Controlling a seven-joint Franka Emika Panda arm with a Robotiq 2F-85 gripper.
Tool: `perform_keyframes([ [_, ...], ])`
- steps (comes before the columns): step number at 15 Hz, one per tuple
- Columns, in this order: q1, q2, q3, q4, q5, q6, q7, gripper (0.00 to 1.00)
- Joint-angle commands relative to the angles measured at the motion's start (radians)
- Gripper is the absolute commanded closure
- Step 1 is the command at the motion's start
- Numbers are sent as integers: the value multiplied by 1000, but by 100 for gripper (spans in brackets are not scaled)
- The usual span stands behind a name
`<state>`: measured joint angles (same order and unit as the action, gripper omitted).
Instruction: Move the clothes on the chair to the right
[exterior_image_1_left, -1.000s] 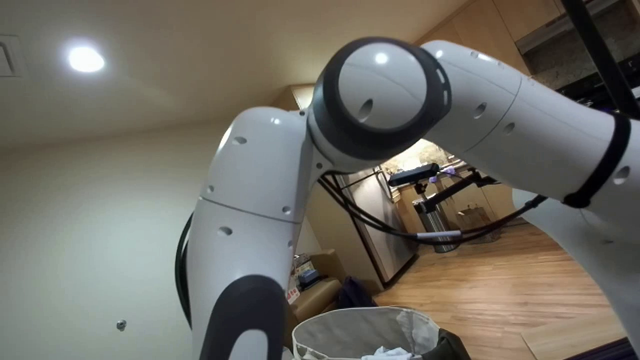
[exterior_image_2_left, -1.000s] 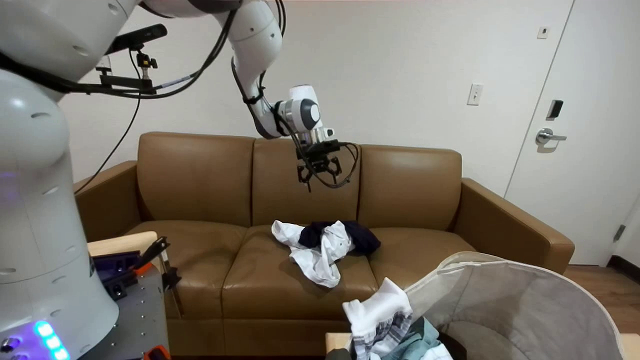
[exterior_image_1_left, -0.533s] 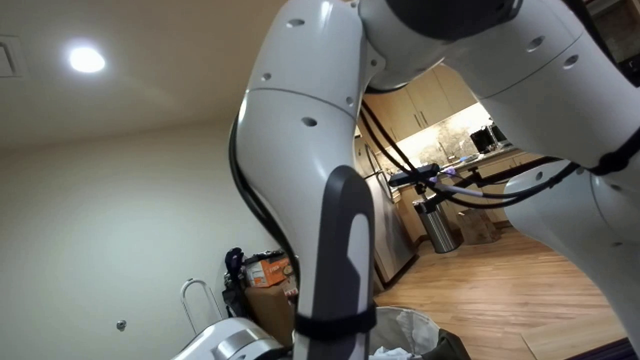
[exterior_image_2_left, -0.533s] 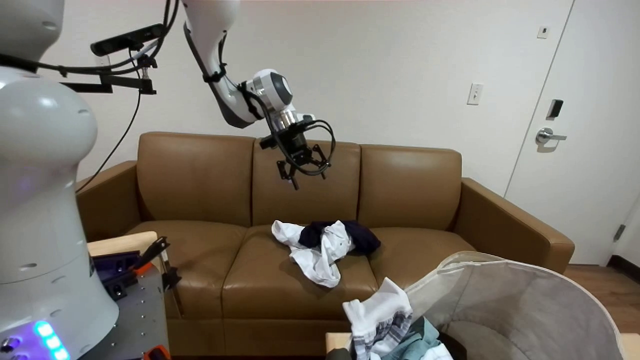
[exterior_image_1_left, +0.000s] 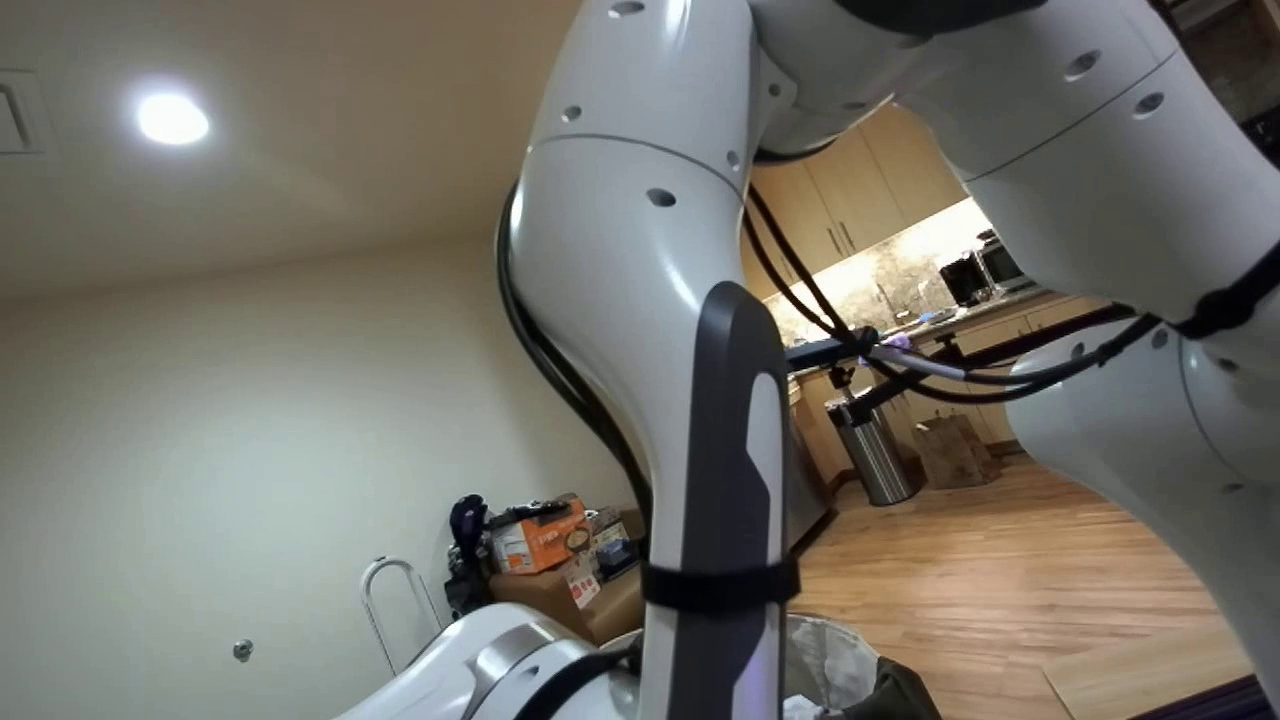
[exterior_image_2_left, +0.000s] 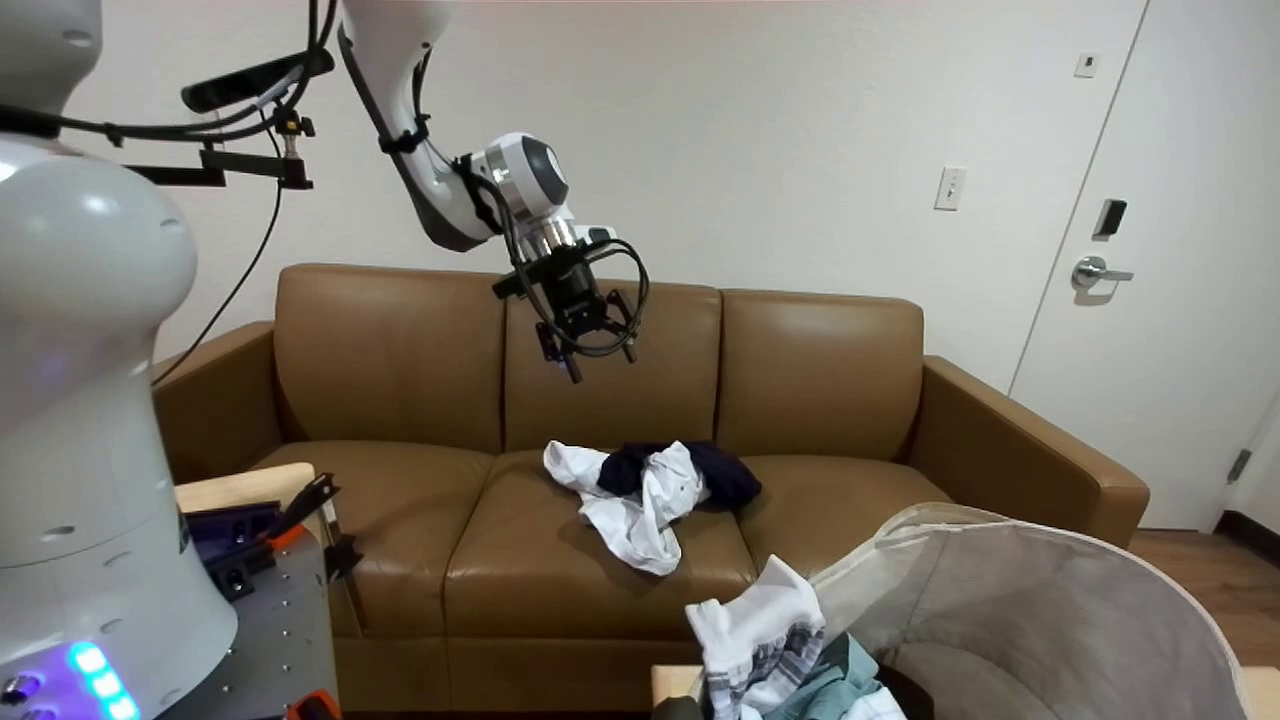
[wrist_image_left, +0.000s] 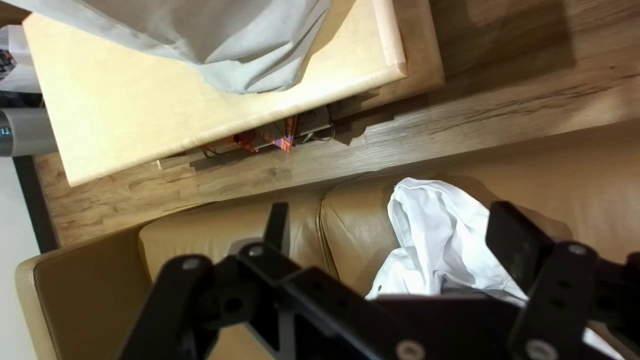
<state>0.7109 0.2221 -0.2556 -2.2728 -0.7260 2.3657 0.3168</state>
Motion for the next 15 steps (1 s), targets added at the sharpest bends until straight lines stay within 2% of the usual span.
perform_keyframes([
  [1, -172, -67, 141, -32, 24, -10, 128, 0],
  [3, -265, -137, 189, -94, 39, -4, 171, 0],
  [6, -387, -253, 227, -201, 57, -1, 228, 0],
  [12, -553, -423, 295, -366, 74, -9, 446, 0],
  [13, -569, -440, 307, -381, 98, -26, 474, 0],
  [15, -595, -472, 294, -424, 236, 0, 414, 0],
])
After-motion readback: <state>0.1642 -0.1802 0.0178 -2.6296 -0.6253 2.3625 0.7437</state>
